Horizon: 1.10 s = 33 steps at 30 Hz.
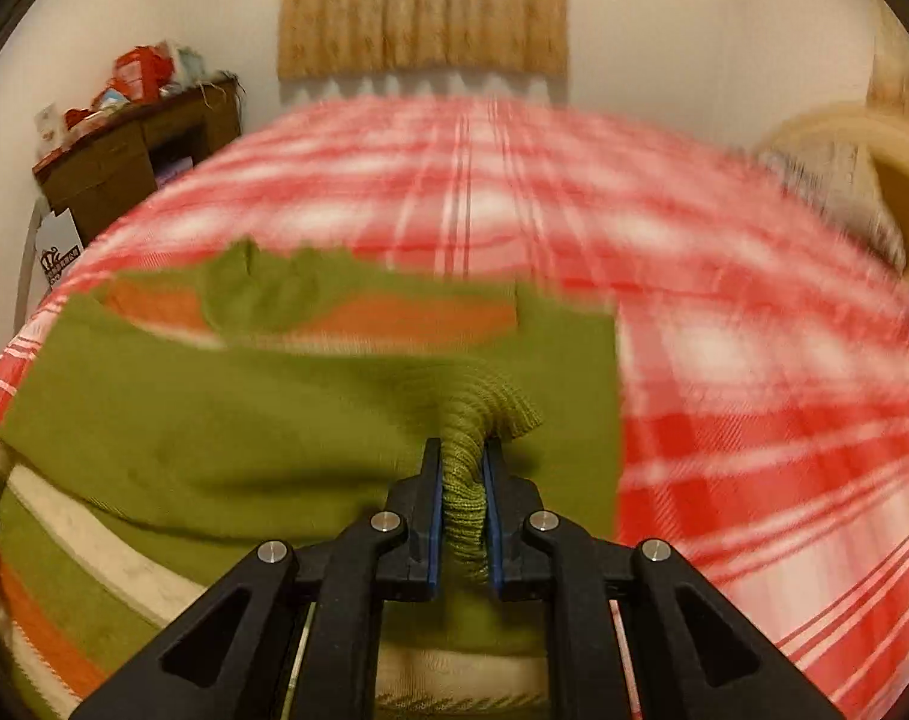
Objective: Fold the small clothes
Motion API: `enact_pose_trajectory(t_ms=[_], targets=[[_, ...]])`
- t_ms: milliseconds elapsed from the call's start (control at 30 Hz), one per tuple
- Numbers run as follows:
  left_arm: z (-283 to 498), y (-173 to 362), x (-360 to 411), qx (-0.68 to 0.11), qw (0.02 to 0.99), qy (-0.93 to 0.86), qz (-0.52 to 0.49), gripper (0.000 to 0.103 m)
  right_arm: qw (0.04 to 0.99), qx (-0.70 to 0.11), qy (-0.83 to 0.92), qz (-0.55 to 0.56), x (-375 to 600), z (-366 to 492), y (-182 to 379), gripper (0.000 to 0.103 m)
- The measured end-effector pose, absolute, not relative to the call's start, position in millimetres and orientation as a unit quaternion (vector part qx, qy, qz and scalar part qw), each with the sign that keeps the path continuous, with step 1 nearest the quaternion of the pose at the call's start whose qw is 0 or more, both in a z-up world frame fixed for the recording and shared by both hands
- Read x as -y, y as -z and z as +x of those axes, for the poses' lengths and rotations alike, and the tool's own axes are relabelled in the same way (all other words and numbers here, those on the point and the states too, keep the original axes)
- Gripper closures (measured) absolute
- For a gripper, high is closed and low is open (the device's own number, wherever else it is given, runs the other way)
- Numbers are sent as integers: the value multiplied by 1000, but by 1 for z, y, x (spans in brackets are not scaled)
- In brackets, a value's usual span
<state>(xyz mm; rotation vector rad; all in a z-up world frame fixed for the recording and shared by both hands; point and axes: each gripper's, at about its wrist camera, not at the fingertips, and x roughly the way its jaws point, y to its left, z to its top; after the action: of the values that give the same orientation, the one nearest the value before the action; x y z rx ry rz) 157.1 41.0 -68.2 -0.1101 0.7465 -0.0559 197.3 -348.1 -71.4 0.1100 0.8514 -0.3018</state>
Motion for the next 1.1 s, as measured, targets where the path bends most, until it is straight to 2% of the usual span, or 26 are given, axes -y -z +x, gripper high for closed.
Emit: enact_pose_trajectory(t_ms=[67, 100, 133, 233, 333, 400, 467, 567, 700, 833, 1100], targets=[[157, 68, -41, -365, 929, 27, -54, 0, 902, -398, 146, 82, 358, 189, 75, 76], [157, 68, -41, -364, 929, 28, -54, 0, 900, -399, 148, 99, 363, 187, 73, 64], [157, 68, -41, -365, 929, 27, -54, 0, 899, -398, 142, 117, 368, 183, 71, 61], [157, 69, -41, -364, 929, 27, -54, 0, 903, -364, 154, 168, 389, 158, 55, 61], [157, 69, -40, -365, 929, 25, -51, 0, 905, -317, 238, 157, 397, 128, 37, 61], [157, 68, -41, -365, 929, 25, -50, 0, 914, -308, 226, 137, 391, 123, 27, 61], [157, 68, -41, -365, 929, 25, -51, 0, 925, -316, 184, 100, 371, 127, 22, 62], [157, 68, -41, -366, 929, 25, -50, 0, 931, -335, 135, 53, 337, 145, 24, 69], [157, 68, -40, -366, 929, 25, -49, 0, 925, -360, 93, 80, 320, 170, 43, 70], [157, 68, -40, -365, 929, 25, -49, 0, 893, -440, 58, 75, 314, 187, 83, 70], [158, 68, -41, -364, 930, 27, -54, 0, 889, -449, 74, 55, 345, 144, 80, 70]])
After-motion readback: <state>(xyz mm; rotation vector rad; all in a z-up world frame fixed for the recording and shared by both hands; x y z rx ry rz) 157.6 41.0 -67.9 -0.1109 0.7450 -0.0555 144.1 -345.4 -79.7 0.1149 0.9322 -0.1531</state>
